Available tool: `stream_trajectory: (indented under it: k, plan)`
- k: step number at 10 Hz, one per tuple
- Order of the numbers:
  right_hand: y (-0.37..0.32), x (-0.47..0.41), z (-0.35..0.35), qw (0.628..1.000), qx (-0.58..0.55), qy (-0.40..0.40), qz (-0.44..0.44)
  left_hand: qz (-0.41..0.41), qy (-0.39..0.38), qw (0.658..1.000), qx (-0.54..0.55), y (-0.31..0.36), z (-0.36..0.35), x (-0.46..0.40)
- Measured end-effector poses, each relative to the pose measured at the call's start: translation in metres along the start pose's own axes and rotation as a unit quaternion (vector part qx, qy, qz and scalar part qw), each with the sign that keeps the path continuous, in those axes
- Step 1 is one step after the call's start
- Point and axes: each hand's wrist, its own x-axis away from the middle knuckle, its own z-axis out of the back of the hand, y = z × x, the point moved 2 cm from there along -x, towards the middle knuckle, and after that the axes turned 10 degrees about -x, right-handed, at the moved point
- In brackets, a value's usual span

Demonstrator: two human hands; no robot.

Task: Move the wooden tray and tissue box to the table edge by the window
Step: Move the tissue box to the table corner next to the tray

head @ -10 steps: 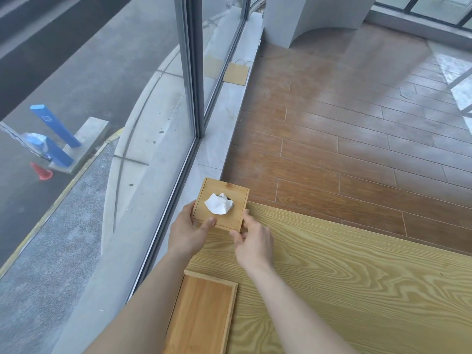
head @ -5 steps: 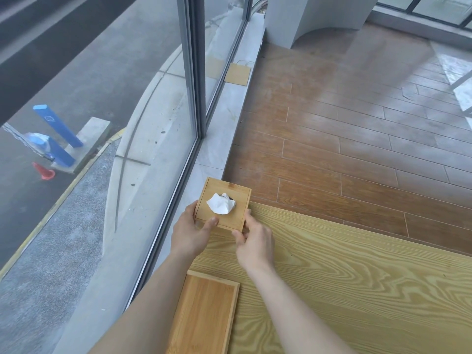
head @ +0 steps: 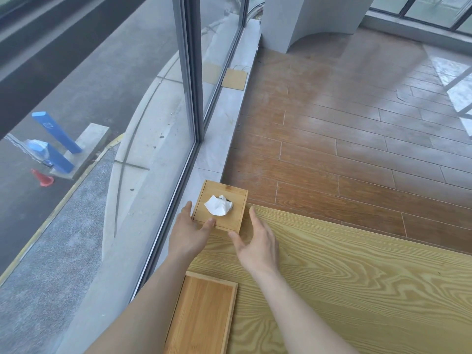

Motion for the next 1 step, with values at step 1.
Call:
stream_trajectory:
  k: [1]
  plan:
    - [0.0017, 0.0059, 0.014, 0.998, 0.054, -0.022, 0.008, -0.032, 0.043, 0.995, -0.079, 0.0094, 0.0078, 0.0074]
